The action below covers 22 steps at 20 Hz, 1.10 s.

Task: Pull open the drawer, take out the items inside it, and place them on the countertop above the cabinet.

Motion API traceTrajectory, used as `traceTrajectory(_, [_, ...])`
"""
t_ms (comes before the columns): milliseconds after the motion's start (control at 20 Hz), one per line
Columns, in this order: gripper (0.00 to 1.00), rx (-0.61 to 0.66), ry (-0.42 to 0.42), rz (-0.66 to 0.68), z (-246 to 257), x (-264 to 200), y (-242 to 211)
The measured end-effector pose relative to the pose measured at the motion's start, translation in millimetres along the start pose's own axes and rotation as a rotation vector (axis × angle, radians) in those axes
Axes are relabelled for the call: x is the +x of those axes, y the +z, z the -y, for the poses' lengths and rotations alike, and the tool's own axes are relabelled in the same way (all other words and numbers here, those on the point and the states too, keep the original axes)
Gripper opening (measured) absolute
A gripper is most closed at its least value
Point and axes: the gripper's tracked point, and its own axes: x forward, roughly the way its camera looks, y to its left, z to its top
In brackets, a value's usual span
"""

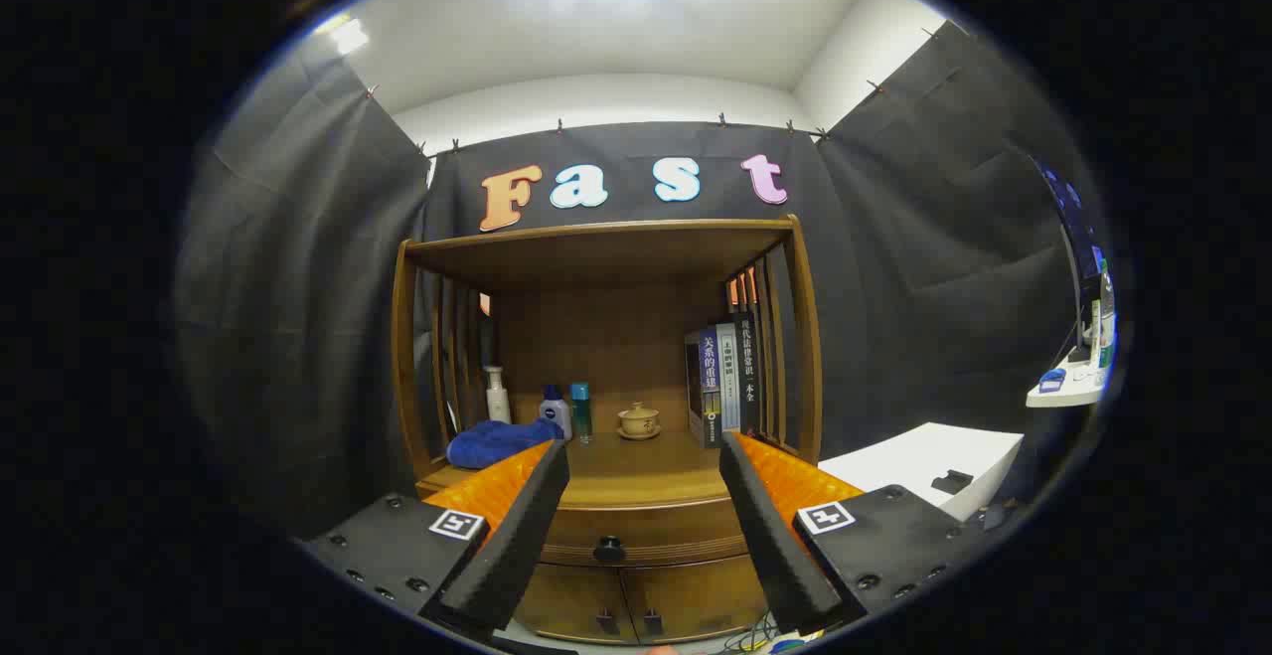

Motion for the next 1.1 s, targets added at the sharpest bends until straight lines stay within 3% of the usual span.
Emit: traceTrajectory(1100, [0.98, 0.005, 0.000, 0.016, -0.7, 0.4, 3.0])
